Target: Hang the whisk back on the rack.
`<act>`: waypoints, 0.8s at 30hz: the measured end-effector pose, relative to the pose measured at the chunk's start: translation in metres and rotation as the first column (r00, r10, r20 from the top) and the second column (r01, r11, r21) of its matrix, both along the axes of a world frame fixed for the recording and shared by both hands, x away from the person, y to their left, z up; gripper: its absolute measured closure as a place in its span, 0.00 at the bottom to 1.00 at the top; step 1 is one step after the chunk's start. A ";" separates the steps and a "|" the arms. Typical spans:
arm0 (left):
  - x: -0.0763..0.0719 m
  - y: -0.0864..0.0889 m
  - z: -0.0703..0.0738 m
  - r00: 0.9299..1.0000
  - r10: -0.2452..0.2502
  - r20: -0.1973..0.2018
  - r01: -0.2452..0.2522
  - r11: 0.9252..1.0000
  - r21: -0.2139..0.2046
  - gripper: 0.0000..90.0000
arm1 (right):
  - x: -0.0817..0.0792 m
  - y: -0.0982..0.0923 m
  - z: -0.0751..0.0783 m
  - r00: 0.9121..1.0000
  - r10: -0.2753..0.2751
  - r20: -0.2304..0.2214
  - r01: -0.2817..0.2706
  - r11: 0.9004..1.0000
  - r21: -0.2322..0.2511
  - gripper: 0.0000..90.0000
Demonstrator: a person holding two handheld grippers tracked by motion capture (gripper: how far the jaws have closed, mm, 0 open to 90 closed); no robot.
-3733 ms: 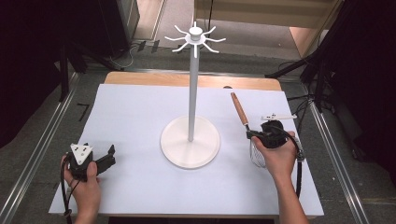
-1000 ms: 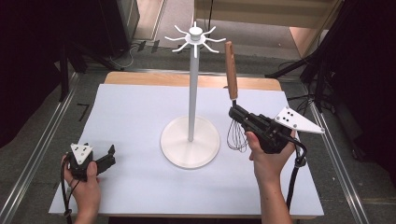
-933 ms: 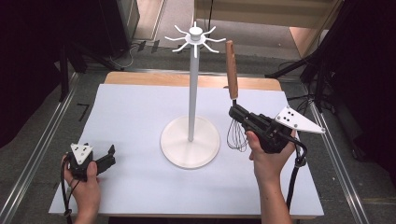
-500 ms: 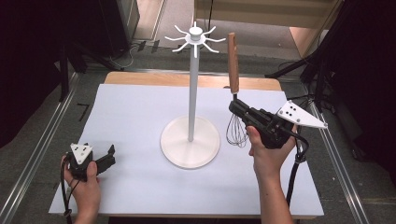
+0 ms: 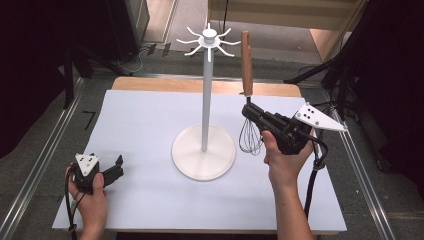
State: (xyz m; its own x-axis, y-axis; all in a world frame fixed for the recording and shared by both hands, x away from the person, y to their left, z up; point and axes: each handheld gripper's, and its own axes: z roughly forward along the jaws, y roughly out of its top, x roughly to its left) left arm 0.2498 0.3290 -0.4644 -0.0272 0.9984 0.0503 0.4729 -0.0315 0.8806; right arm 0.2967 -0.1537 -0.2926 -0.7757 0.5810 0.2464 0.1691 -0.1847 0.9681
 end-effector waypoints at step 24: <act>0.000 0.000 0.000 1.000 0.000 0.001 0.000 1.000 -0.001 0.15 | 0.006 0.005 -0.004 0.998 0.054 -0.023 -0.053 0.998 0.022 0.94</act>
State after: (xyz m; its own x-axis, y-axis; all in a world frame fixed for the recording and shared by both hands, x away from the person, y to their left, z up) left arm 0.2500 0.3290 -0.4644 -0.0276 0.9984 0.0489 0.4724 -0.0301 0.8809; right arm 0.3027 -0.1490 -0.2968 -0.7994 0.5332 0.2771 0.2022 -0.1955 0.9596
